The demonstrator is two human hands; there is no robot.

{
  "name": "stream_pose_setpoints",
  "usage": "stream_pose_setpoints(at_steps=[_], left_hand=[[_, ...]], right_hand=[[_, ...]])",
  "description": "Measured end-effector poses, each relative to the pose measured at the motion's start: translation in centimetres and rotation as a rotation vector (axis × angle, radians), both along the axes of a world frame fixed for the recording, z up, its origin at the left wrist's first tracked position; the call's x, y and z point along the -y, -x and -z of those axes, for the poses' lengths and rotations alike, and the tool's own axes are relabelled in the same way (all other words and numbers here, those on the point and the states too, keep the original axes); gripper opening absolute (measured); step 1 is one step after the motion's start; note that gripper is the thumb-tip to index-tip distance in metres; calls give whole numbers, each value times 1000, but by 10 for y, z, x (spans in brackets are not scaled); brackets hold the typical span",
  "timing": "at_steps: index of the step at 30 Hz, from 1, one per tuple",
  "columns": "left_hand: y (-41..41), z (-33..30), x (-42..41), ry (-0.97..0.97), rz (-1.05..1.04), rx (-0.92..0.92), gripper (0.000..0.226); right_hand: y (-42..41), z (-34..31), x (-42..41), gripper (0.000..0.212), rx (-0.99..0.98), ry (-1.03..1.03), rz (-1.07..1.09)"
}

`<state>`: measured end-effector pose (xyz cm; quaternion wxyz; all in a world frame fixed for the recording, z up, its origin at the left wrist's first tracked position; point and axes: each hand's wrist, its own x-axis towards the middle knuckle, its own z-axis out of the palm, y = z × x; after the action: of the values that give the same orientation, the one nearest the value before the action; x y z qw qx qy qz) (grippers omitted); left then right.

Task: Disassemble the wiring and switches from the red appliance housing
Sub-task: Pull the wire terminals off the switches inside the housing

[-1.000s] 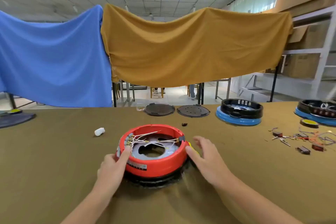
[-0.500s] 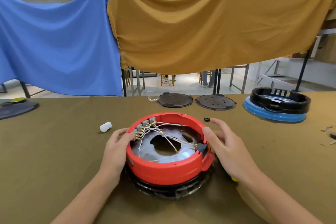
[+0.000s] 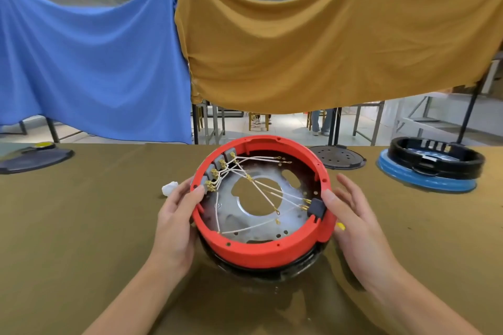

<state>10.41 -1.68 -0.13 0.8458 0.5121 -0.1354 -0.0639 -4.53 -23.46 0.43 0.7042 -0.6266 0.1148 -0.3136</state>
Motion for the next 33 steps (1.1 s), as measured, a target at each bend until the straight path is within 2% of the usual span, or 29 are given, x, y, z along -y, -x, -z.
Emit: stream_pose_setpoints(at_steps=[2, 5, 8, 10, 12, 13, 16, 21, 23, 27, 30, 33], left_hand=[[-1, 1, 2, 17, -14, -1, 24], [-5, -1, 3, 16, -23, -25, 27], [-2, -5, 1, -9, 135, -31, 34], [-1, -4, -2, -10, 267, -23, 29], [-1, -5, 5, -109, 317, -73, 23], [-2, -8, 10, -188, 320, -93, 24], [1, -14, 13, -300, 208, 45, 18], [4, -26, 16, -317, 125, -30, 20], [8, -27, 10, -349, 125, -48, 29], [14, -23, -13, -377, 322, -13, 61], [5, -17, -18, -401, 305, -105, 85], [1, -18, -19, -418, 334, -189, 89]], right_hand=[[-2, 3, 0, 73, -25, -128, -145], [-2, 4, 1, 60, -27, -231, -312], [-3, 5, 7, 57, 27, -268, -247], [-3, 4, 10, 64, 52, -286, -181], [-1, 4, 12, 64, 96, -270, -111], [0, 3, 14, 62, 123, -240, -86], [4, 0, 14, 57, 190, -142, -60], [7, -5, 12, 61, 214, -111, -82], [9, -7, 11, 58, 194, -120, -90], [12, -13, 11, 53, 91, -179, -150], [13, -12, 11, 42, -63, -229, -201], [14, -14, 10, 29, -196, -219, -251]])
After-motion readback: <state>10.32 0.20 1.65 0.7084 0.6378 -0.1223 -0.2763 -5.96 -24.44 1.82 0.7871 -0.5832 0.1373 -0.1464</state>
